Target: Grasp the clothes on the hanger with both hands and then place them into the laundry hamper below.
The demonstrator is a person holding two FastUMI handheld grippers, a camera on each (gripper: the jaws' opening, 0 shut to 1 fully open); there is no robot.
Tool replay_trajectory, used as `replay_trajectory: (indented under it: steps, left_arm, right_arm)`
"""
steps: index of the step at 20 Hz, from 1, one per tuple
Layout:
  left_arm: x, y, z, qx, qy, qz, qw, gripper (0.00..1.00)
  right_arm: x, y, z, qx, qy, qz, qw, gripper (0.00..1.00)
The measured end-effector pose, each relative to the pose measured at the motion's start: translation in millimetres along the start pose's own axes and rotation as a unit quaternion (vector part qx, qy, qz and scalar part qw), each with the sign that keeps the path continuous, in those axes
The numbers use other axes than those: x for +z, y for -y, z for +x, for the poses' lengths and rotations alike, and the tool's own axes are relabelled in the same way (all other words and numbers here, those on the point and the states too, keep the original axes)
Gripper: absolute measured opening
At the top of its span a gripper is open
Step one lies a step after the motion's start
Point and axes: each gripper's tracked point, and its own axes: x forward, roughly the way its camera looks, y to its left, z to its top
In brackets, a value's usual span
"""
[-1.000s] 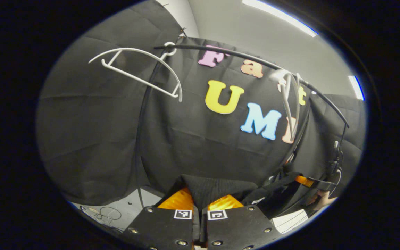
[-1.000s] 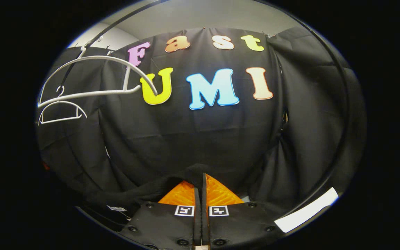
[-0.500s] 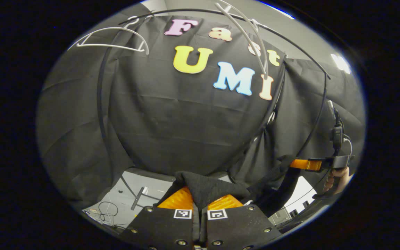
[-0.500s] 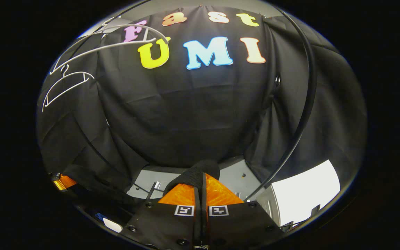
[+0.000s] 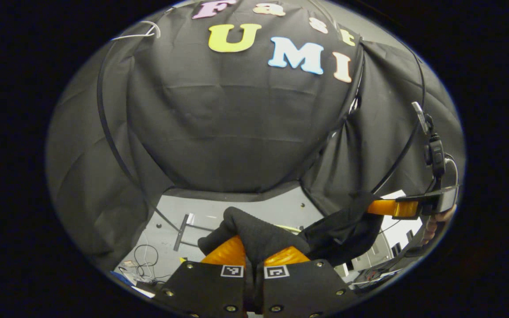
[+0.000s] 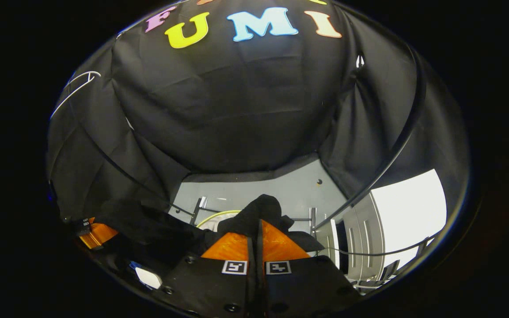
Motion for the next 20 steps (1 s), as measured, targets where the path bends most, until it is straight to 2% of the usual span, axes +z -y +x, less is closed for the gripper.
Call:
replay_trajectory:
  steps: [4,5,7,8,9,12,14,15,16,17,18,19,20]
  left_arm:
    - [-23.8,3.8,17.6,0.005,-0.027,0.008,1.000,0.01]
    - [-28.9,2.7,20.4,0.013,-0.033,0.010,0.999,0.03]
    - [-36.6,4.5,20.3,0.016,-0.036,0.008,0.999,0.01]
    - [-36.1,4.8,19.0,0.011,-0.033,0.006,0.999,0.21]
    - [-33.0,6.2,12.9,0.009,-0.029,0.005,1.000,0.32]
    - [-17.2,8.9,-3.2,0.014,-0.003,0.005,1.000,0.66]
    - [-16.2,7.6,-14.2,0.017,0.010,0.001,1.000,0.89]
    - [-16.1,7.9,-21.5,0.019,0.017,0.001,1.000,0.90]
    - [-14.2,9.6,-32.8,0.023,0.022,0.004,0.999,0.90]
    - [-12.7,12.9,-49.1,0.028,0.029,0.007,0.999,0.90]
    - [-8.5,15.4,-60.0,0.032,0.037,0.006,0.999,0.90]
    - [-2.2,20.9,-72.2,0.035,0.045,0.002,0.998,0.90]
    - [9.1,27.3,-84.0,0.038,0.057,-0.001,0.998,0.91]
  right_arm:
    - [-21.0,-0.5,23.9,0.000,-0.030,-0.011,0.999,0.03]
    - [-25.6,-0.7,24.7,0.000,-0.037,-0.012,0.999,0.05]
    - [-33.8,-3.8,19.5,0.005,-0.053,-0.009,0.999,0.11]
    - [-36.8,-5.9,13.7,0.012,-0.060,-0.006,0.998,0.05]
    - [-40.0,-11.1,12.1,0.023,-0.064,0.000,0.998,0.22]
    - [-44.0,-9.4,-5.0,0.026,-0.064,-0.011,0.998,0.92]
    - [-42.1,-0.9,-24.7,0.020,-0.050,-0.020,0.998,0.94]
    - [-39.3,5.9,-35.3,0.012,-0.041,-0.021,0.999,0.99]
    - [-33.6,15.0,-47.1,0.006,-0.028,-0.019,0.999,0.99]
    - [-27.9,24.6,-60.4,0.000,-0.012,-0.013,1.000,0.94]
    - [-19.1,36.8,-74.4,-0.009,0.006,-0.005,1.000,0.99]
    - [-8.7,50.4,-89.4,-0.020,0.028,0.004,0.999,0.94]
    - [4.8,64.6,-104.9,-0.030,0.052,0.012,0.998,0.99]
